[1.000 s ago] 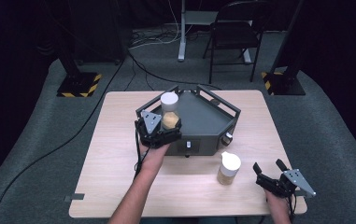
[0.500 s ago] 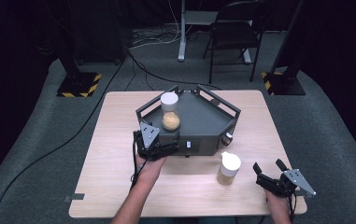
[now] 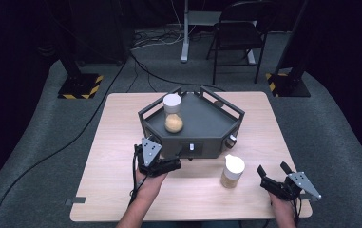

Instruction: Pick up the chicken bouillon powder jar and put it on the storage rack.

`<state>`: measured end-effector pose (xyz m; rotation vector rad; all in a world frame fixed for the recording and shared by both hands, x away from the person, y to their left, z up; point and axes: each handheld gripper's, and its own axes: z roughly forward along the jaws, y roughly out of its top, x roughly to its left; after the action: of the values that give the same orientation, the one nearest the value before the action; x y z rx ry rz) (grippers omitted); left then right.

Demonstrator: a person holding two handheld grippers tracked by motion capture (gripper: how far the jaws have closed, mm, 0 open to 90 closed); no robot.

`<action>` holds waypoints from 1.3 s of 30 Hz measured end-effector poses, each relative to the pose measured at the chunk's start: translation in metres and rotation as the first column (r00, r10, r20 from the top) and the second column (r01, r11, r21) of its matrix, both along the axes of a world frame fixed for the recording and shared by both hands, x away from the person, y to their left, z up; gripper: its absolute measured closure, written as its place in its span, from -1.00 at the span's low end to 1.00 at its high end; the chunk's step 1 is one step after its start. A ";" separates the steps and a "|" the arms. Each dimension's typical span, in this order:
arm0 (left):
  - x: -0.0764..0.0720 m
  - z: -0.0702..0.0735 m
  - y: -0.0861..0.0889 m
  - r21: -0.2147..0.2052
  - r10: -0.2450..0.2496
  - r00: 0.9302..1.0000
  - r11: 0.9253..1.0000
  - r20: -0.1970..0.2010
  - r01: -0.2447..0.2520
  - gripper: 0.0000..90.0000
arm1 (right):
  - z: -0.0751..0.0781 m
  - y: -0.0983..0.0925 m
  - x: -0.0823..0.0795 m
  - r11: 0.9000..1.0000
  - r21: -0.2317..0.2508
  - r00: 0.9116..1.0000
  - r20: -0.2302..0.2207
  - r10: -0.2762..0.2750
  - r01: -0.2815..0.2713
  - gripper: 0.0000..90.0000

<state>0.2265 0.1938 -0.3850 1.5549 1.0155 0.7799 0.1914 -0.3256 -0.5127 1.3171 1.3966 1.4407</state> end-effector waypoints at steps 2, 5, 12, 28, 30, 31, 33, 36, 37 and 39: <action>-0.003 -0.002 -0.001 0.012 -0.004 1.000 1.000 -0.005 0.004 -0.97 | 0.000 0.000 0.000 1.000 0.000 1.000 -0.001 0.001 -0.001 -1.00; -0.007 -0.006 0.000 0.022 -0.010 1.000 1.000 -0.003 0.010 -0.97 | 0.000 0.000 0.000 1.000 0.003 1.000 0.000 0.000 0.000 -1.00; -0.014 -0.011 0.003 0.041 -0.036 0.999 0.998 -0.006 0.037 -0.97 | 0.000 -0.001 0.000 1.000 0.005 1.000 -0.001 0.002 -0.002 -1.00; -0.022 -0.032 0.014 0.049 -0.045 0.999 0.998 -0.012 0.045 -0.97 | 0.001 -0.002 0.001 1.000 0.010 1.000 -0.007 0.006 -0.006 -0.99; -0.022 -0.035 0.016 0.044 -0.043 0.999 0.998 -0.014 0.044 -0.97 | 0.000 -0.003 0.001 1.000 0.013 1.000 -0.007 0.012 -0.012 -0.99; -0.022 -0.035 0.017 0.048 -0.040 0.999 0.998 -0.014 0.041 -0.97 | 0.001 -0.003 0.001 1.000 0.015 1.000 -0.008 0.011 -0.011 -0.99; -0.023 -0.037 0.018 0.040 -0.031 0.999 0.999 -0.010 0.032 -0.97 | 0.001 -0.003 0.001 1.000 0.020 1.000 -0.010 0.008 -0.008 -0.99; -0.023 -0.040 0.020 0.035 -0.026 1.000 0.999 -0.012 0.026 -0.97 | 0.001 -0.002 0.001 1.000 0.015 1.000 -0.008 0.001 -0.001 -1.00; -0.023 -0.041 0.020 0.035 -0.025 1.000 0.999 -0.013 0.025 -0.97 | 0.000 -0.001 0.001 1.000 0.013 1.000 -0.007 0.000 0.000 -1.00; -0.024 -0.043 0.022 0.033 -0.024 1.000 0.999 -0.013 0.024 -0.97 | 0.001 -0.001 0.001 1.000 0.012 1.000 -0.008 0.000 0.000 -1.00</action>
<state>0.2028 0.2157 -0.4279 1.5992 0.9954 0.7747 0.1925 -0.3268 -0.5120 1.3315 1.3952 1.4479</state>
